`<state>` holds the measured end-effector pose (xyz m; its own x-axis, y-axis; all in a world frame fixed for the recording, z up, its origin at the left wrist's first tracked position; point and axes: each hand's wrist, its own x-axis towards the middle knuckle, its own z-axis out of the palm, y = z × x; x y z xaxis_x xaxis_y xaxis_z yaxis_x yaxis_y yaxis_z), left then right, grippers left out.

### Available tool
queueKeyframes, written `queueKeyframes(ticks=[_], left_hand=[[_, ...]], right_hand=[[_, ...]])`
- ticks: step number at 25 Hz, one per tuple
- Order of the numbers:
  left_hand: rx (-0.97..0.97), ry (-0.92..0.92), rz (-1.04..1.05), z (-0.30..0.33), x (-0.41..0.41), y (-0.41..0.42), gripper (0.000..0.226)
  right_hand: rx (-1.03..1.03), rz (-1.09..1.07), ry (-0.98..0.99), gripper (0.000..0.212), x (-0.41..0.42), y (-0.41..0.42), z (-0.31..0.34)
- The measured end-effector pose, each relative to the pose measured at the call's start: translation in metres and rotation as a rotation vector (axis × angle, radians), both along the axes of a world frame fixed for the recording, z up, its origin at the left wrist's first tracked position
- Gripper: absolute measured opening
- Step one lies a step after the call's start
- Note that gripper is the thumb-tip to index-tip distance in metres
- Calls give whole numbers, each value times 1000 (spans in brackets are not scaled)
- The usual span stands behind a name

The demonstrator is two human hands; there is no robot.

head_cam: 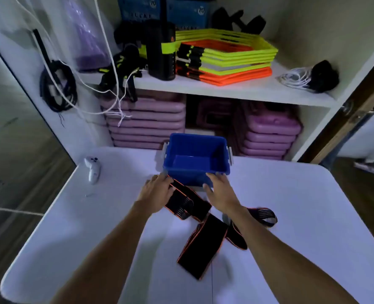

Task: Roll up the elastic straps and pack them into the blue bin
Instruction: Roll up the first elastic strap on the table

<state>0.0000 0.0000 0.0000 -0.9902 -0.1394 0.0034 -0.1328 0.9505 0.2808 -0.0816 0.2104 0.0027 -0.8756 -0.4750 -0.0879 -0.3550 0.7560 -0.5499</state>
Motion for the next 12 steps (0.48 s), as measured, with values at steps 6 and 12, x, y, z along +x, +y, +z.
queueKeyframes(ticks=[6, 12], left_hand=[[-18, -254, -75, -48, 5, 47, 33], [-11, -319, 62, -75, 4, 77, 29]], right_hand=[[-51, -27, -120, 47, 4, 21, -24], [-34, -13, -135, 41, 1, 43, -34]])
